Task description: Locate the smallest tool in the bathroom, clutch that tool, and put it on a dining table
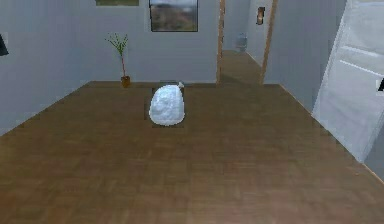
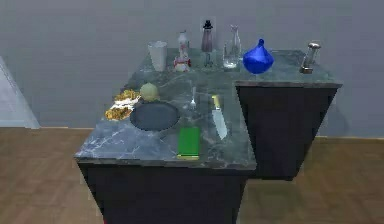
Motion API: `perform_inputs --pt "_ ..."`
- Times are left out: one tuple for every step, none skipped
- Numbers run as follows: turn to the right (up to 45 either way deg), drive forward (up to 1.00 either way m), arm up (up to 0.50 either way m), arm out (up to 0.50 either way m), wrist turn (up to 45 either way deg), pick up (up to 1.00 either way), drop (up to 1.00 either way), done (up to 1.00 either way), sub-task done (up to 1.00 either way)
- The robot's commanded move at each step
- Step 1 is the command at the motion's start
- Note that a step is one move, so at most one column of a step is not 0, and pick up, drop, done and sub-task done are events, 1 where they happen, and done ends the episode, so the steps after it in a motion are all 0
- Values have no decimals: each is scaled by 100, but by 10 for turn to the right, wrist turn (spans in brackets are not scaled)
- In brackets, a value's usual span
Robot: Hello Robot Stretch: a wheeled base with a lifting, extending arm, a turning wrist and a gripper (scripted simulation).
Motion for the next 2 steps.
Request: perform_inputs --pt "240 0 0 0 0 0 0 0 0" --pt "0 10 0 0 0 0 0 0 0"
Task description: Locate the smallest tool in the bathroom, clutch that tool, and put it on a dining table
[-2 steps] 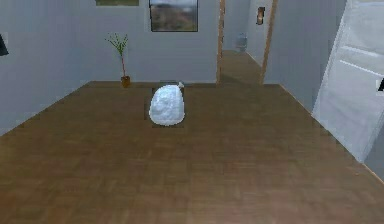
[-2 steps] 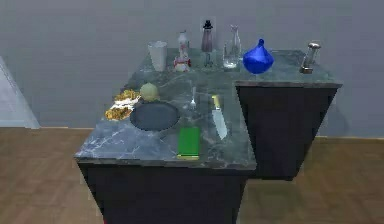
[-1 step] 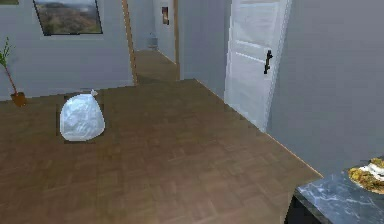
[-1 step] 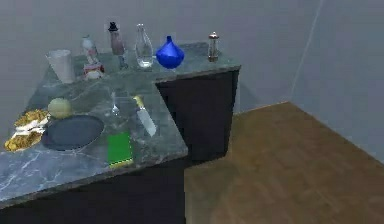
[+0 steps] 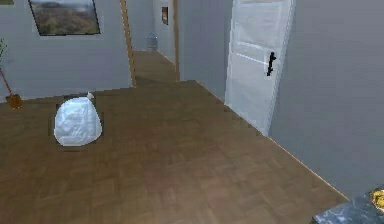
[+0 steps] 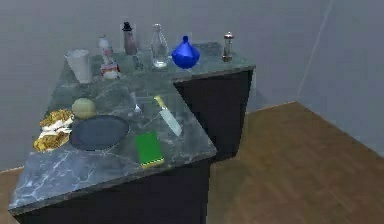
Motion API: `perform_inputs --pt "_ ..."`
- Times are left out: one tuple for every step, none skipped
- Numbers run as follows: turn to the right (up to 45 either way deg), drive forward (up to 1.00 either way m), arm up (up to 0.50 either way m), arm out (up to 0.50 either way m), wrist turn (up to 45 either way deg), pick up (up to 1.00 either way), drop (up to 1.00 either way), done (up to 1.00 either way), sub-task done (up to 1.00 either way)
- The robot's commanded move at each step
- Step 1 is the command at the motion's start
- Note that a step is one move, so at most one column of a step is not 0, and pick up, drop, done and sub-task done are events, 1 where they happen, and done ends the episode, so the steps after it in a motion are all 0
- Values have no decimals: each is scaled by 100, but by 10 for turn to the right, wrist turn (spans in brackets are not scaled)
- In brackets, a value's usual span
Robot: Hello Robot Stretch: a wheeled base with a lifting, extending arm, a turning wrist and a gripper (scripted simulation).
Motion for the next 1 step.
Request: perform_inputs --pt "-300 0 0 0 0 0 0 0 0"
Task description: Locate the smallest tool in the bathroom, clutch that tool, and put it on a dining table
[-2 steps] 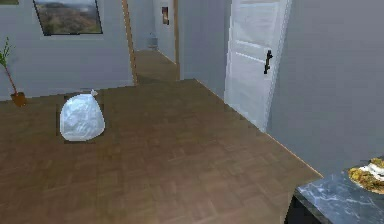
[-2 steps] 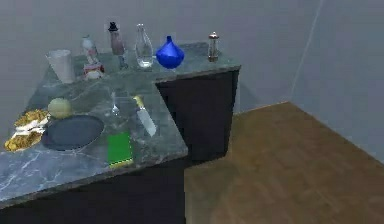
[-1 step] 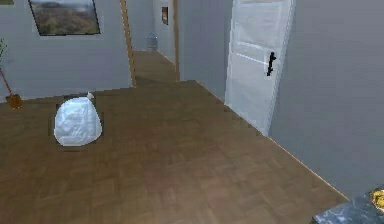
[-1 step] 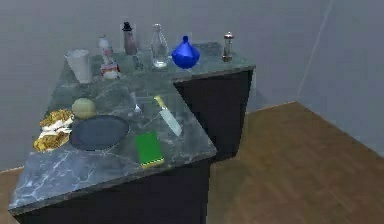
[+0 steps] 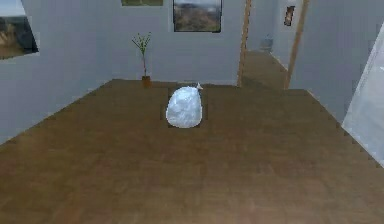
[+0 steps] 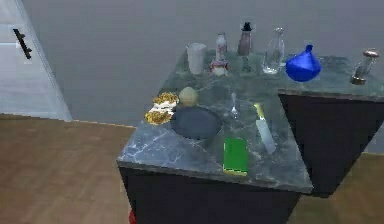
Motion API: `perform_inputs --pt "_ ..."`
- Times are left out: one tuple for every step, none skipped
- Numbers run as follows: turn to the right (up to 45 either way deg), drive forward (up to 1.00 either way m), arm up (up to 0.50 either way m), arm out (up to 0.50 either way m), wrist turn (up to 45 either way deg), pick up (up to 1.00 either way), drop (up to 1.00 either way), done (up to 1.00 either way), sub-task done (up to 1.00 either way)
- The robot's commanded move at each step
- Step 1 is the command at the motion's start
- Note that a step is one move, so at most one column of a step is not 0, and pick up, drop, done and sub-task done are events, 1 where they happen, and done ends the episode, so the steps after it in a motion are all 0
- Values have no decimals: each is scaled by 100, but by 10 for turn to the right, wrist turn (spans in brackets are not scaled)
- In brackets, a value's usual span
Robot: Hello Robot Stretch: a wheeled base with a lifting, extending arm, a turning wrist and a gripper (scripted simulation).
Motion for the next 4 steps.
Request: perform_inputs --pt "0 55 0 0 0 0 0 0 0" --pt "240 0 0 0 0 0 0 0 0" --pt "0 100 0 0 0 0 0 0 0" --pt "30 0 0 0 0 0 0 0 0"
